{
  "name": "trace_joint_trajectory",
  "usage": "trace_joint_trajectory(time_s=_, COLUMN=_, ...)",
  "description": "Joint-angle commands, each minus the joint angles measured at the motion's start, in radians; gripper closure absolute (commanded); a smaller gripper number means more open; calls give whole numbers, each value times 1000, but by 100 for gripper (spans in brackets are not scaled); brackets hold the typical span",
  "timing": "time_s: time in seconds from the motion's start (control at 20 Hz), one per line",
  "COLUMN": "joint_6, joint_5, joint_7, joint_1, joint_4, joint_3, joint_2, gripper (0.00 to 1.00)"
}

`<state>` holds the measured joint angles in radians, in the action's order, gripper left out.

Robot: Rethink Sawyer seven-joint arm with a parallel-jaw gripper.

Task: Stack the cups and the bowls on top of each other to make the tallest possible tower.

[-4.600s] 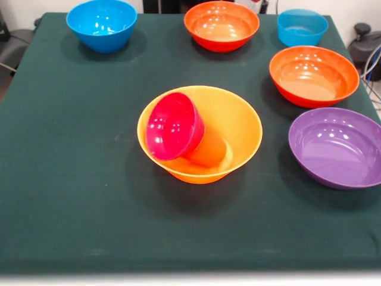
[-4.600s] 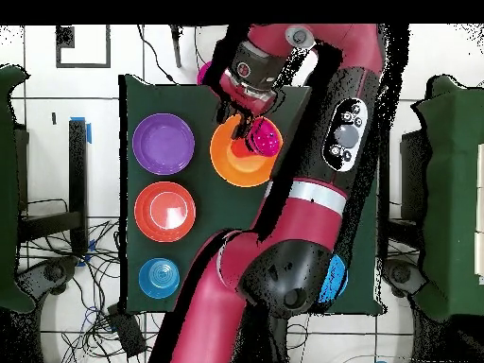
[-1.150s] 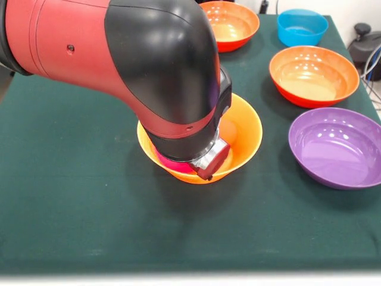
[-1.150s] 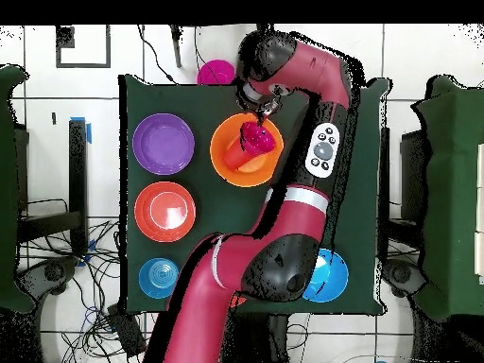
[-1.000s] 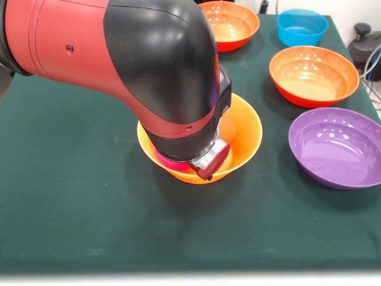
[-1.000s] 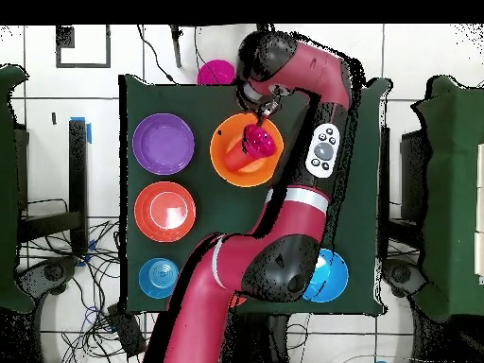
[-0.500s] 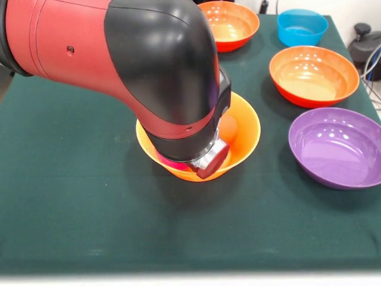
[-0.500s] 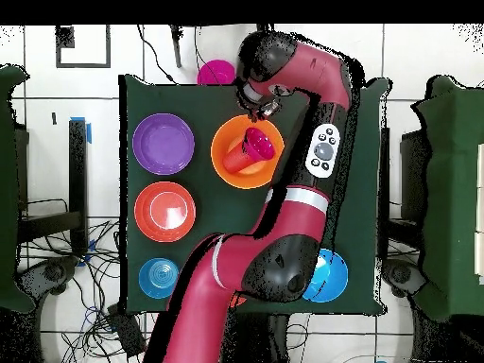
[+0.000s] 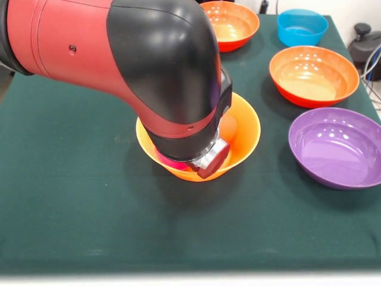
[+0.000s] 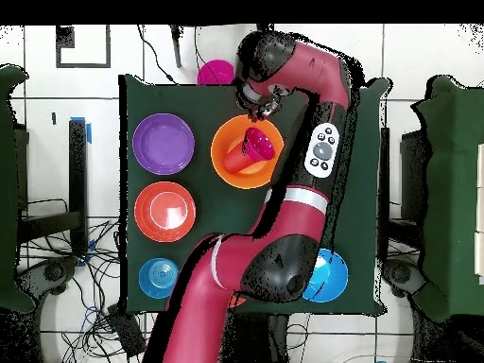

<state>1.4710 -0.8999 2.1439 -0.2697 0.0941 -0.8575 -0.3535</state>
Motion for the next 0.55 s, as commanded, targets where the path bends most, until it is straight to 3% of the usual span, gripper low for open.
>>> trace_joint_trajectory(time_s=0.05, joint_6=121, joint_5=96, joint_7=-180, joint_1=49, joint_4=130, joint_3=112, joint_2=115, gripper=100)
trace_joint_trajectory(time_s=0.25, joint_6=163, joint_5=147, joint_7=-198, joint_1=89, joint_4=239, joint_3=174, joint_2=206, gripper=100)
trace_joint_trajectory(time_s=0.55, joint_6=174, joint_5=180, joint_7=-211, joint_1=102, joint_4=289, joint_3=213, joint_2=249, gripper=100)
